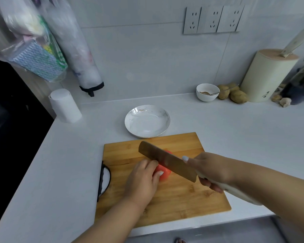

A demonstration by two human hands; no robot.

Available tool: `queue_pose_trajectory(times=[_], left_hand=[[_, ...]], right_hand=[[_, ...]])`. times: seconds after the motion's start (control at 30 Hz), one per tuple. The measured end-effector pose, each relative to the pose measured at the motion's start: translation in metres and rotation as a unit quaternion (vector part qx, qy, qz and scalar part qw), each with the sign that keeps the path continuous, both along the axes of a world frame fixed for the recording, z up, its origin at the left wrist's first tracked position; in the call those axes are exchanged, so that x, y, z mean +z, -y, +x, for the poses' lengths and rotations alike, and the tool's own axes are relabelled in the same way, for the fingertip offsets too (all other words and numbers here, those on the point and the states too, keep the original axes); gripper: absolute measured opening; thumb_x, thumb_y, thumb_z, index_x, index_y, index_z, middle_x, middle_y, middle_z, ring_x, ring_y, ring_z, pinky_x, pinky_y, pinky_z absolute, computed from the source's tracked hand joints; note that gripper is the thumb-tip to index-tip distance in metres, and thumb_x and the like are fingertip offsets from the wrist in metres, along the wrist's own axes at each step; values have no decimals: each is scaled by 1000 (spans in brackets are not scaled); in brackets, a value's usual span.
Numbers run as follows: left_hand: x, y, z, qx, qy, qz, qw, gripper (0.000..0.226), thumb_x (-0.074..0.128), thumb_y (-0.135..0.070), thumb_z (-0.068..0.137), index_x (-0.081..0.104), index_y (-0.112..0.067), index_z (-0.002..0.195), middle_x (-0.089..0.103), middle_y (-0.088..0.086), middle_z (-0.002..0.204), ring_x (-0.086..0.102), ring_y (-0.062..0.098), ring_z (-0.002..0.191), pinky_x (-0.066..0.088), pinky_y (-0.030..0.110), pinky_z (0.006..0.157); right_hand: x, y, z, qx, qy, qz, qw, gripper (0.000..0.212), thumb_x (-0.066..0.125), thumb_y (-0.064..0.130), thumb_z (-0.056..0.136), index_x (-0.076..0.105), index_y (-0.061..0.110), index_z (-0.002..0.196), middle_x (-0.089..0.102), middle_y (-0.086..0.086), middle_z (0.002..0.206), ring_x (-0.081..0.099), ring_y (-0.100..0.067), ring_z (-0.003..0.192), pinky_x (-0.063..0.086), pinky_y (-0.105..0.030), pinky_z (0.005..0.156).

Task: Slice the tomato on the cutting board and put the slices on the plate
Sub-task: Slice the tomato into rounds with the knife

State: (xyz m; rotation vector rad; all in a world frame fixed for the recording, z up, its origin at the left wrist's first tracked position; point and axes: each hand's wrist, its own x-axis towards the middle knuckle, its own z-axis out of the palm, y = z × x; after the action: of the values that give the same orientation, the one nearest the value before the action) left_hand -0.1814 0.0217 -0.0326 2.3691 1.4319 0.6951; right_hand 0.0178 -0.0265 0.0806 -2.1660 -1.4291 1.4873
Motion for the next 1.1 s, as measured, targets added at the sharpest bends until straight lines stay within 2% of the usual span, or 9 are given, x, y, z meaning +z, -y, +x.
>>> queue_pose_trajectory(times=[0.2, 0.47, 0.7, 0.83, 0.97, 1.1], left_hand=[[0, 0, 1, 0, -11, -12, 1000, 28, 52, -40, 91, 55, -28, 116, 55, -8, 114, 47, 10, 105, 43, 20, 81], [1, -1, 1, 0, -10, -17, 1000, 29, 52, -40, 91, 55, -28, 117, 54, -9, 115, 46, 8, 105, 40, 16, 80], [1, -1, 0, -8, 7, -6, 1000, 23, 57, -35, 89, 60, -24, 109, 58, -6, 107, 51, 11, 97, 49, 25, 75], [0, -1, 0, -6, 5, -5, 1000, 24, 55, -36, 90, 58, -25, 111, 56, -8, 107, 50, 10, 98, 48, 25, 76], [0, -1, -1, -9, 5, -2, 1000, 26, 53, -37, 91, 57, -26, 114, 54, -9, 110, 47, 7, 99, 45, 20, 77], [-3, -1, -1, -13, 4, 7, 1000, 25, 56, -36, 89, 58, -25, 111, 55, -8, 107, 49, 9, 97, 47, 22, 74]], right_hand=[[2, 4, 0, 16, 17, -7, 1000, 57, 34, 63, 95, 44, 12, 72, 49, -5, 52, 40, -16, 32, 41, -25, 50], [-6, -14, -19, 29, 42, 6, 999, 64, 29, 66, 93, 50, 8, 75, 54, -16, 65, 43, -20, 39, 43, -28, 53], [-12, -27, -25, 37, 33, 1, 999, 66, 29, 64, 94, 49, 5, 74, 53, -17, 65, 44, -23, 39, 42, -27, 50], [-16, -15, -1, 28, 42, -42, 998, 74, 31, 71, 90, 58, 2, 83, 51, -15, 63, 42, -21, 38, 41, -26, 50], [-22, -16, 2, 13, 35, -57, 998, 69, 32, 72, 88, 53, 7, 79, 50, -16, 64, 42, -22, 42, 40, -26, 50], [-30, -28, -14, 41, 39, -54, 997, 71, 26, 70, 90, 57, 7, 96, 53, -15, 66, 45, -22, 45, 40, -24, 47]])
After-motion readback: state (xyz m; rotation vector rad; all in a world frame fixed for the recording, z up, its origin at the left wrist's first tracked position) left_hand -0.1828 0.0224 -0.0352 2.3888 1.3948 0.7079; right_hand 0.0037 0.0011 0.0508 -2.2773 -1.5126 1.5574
